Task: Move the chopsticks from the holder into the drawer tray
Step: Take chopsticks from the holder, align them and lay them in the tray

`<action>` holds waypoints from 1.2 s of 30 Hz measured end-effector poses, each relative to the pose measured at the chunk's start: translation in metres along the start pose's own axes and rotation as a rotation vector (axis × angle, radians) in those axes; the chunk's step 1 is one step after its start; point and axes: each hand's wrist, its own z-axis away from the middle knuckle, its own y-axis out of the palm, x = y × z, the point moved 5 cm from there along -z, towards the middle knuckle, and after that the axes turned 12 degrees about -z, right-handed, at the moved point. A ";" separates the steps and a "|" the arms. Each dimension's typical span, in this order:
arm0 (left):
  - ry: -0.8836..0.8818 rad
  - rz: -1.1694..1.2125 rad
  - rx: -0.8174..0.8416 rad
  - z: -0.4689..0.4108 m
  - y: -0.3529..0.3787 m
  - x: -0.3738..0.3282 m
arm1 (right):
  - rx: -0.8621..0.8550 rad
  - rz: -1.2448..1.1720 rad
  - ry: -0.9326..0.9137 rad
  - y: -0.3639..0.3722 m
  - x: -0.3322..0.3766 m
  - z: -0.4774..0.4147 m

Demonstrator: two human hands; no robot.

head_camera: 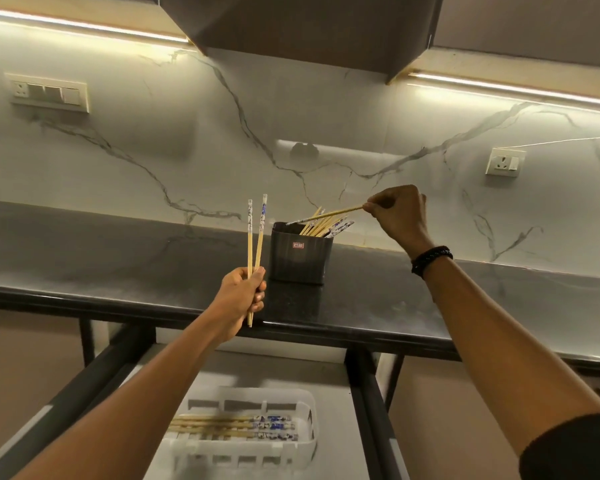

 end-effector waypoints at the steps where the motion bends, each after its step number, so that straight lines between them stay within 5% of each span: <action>1: 0.001 0.013 -0.006 0.004 0.001 0.000 | -0.008 -0.024 0.014 0.000 0.004 0.009; 8: -0.016 0.132 -0.078 0.024 0.001 0.011 | -0.011 -0.273 0.240 0.011 0.003 0.078; 15: -0.077 0.327 -0.085 0.037 -0.006 0.045 | 0.002 -0.823 0.768 0.050 -0.004 0.157; 20: -0.142 0.436 -0.133 0.035 -0.012 0.065 | 0.045 -0.980 0.983 0.086 -0.007 0.199; 28: -0.081 0.604 -0.123 0.033 -0.016 0.050 | 0.341 -0.824 0.974 0.115 -0.009 0.235; 33: -0.055 0.462 -0.118 0.037 -0.014 0.047 | 0.597 -0.615 0.802 0.126 0.003 0.248; 36: -0.057 0.310 -0.068 0.040 -0.011 0.046 | 0.593 -0.563 0.706 0.121 0.008 0.237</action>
